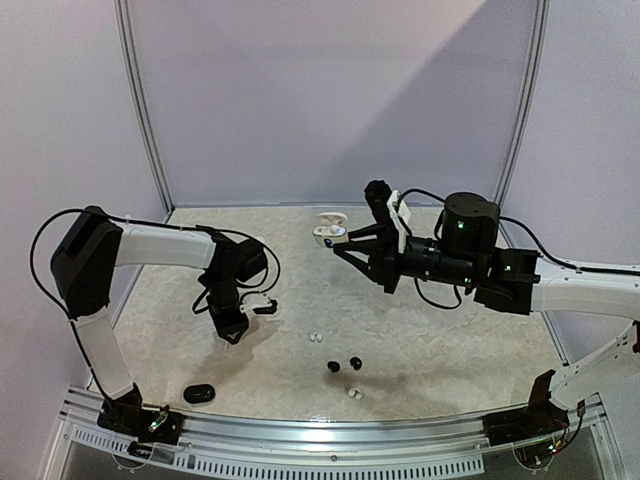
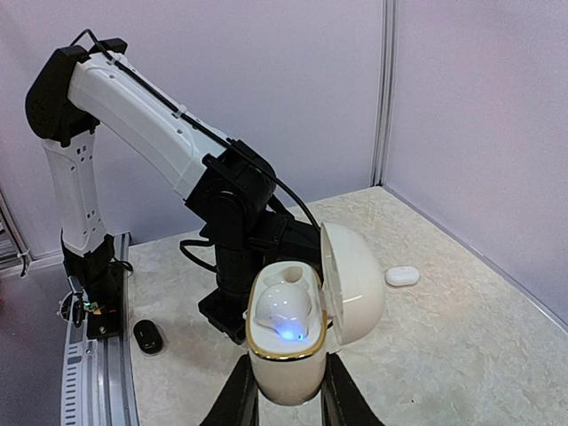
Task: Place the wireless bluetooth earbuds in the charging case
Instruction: Pick up the left earbud from the center of the board, then insert the left earbud into the left side groove of the charging case, then close the charging case with the earbuds at the center of the board.
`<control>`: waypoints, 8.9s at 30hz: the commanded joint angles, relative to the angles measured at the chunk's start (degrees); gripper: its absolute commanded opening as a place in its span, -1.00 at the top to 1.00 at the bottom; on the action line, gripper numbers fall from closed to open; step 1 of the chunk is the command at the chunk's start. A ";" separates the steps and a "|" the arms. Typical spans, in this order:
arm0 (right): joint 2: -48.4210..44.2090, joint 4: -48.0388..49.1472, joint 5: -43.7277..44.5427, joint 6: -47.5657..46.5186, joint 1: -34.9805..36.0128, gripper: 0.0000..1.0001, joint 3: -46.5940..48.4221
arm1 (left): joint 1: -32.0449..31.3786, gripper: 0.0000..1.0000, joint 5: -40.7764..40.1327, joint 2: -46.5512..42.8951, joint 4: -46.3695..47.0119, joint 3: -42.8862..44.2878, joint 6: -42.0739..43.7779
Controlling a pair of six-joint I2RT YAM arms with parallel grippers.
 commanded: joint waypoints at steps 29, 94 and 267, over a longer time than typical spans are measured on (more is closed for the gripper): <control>-2.26 -1.45 1.60 1.52 -0.28 1.00 -0.91 | -0.08 0.31 -0.39 1.95 -0.82 -0.48 -1.38; 18.11 7.53 13.47 -9.78 5.77 1.00 22.58 | -6.76 1.00 15.03 -41.01 41.33 8.75 12.99; 10.04 -5.70 -6.29 -3.96 5.58 1.00 18.23 | -11.42 0.67 21.54 -39.04 7.50 22.90 20.07</control>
